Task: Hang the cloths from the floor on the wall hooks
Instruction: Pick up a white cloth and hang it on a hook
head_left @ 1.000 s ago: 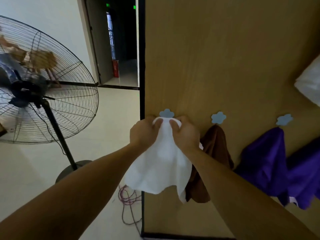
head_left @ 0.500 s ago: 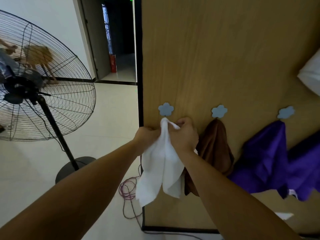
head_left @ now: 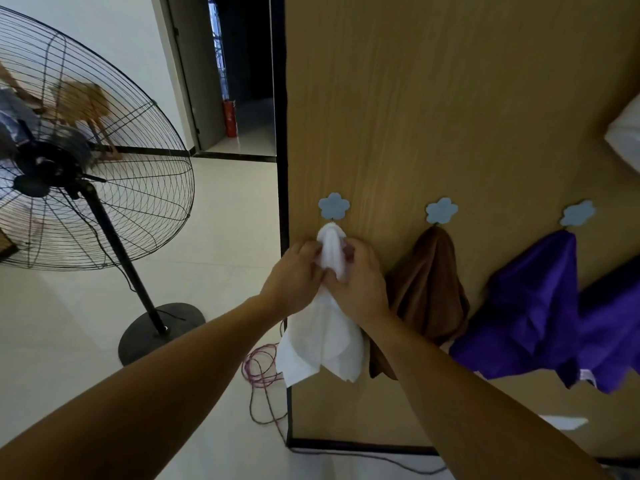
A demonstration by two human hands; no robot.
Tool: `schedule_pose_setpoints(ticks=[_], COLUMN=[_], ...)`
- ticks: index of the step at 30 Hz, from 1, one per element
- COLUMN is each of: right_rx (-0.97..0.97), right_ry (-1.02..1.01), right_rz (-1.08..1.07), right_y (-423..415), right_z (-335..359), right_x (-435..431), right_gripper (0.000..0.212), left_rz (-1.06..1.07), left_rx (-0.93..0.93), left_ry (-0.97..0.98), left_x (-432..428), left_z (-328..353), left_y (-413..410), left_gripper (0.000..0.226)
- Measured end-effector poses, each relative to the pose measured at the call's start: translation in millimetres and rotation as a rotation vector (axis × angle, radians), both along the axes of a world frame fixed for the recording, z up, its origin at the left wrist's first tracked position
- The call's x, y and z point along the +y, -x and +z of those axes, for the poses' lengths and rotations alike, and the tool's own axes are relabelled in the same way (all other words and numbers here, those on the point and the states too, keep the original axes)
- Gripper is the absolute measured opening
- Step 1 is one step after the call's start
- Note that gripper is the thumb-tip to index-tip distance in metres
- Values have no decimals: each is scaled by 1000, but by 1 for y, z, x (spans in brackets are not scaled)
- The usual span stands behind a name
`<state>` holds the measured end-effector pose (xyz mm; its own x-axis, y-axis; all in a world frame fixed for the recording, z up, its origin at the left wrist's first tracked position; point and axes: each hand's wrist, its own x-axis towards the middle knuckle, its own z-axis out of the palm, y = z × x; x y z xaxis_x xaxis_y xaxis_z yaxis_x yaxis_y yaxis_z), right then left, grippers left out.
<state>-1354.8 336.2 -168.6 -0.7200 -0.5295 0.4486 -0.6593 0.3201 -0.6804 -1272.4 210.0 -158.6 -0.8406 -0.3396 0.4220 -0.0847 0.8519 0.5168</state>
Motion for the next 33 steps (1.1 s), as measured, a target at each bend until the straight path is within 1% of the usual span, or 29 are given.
schedule_pose_setpoints(ticks=[1,2,4,5,7,10,11,13,15,17,19,21,22,24,27,30,33], right_rx=[-26,-44,-76,-100,-172,-365,-410,-426,-375,-272,-212,-213,-226,-246,-218,-222,-228], right_ry=[2,4,-11,-23,-51,13,55,94,9,-167,-251,-242,-227,-194,-156,-120,-69], right_rz=[0,3,21,31,57,151,174,169,123,63,18,21,35,49,17,25,51], right_y=[2,3,4,4,6,10,11,12,13,14,14,13,12,11,8,1,-7], right_z=[-1,-2,-3,-3,-3,-6,-8,-12,-15,-17,-18,-18,-18,-15,-10,-5,1], right_x=[0,-1,-4,-5,-6,5,9,17,19,19,19,21,22,25,33,42,58], right_gripper=[61,62,56,52,45,40,37,28,23,26,30,37,43,53,53,54,52], left_rz=[-13,-14,18,37,32,44,53,69,108,140,168,242,289,349,290,256,285], left_rx=[-68,-119,-126,-107,-114,-157,-171,-205,-247,-303,-370,-394,-369,-251,-89,-46,-5], left_ry=[-107,-170,-199,-202,-218,-299,-344,-387,-341,-297,-223,-126,-81,6,28,16,134], left_x=[0,2,8,10,14,14,12,10,9,9,11,13,15,17,25,37,49], left_z=[-4,-7,-10,-9,-10,-15,-15,-14,-12,-12,-13,-12,-10,-4,5,16,26], left_y=[-2,-4,-9,-9,-8,-10,-12,-12,-10,-6,-3,-3,-5,-9,-12,-12,-14], left_gripper=[41,49,56,55,44,12,12,15,18,23,26,29,31,38,52,61,65])
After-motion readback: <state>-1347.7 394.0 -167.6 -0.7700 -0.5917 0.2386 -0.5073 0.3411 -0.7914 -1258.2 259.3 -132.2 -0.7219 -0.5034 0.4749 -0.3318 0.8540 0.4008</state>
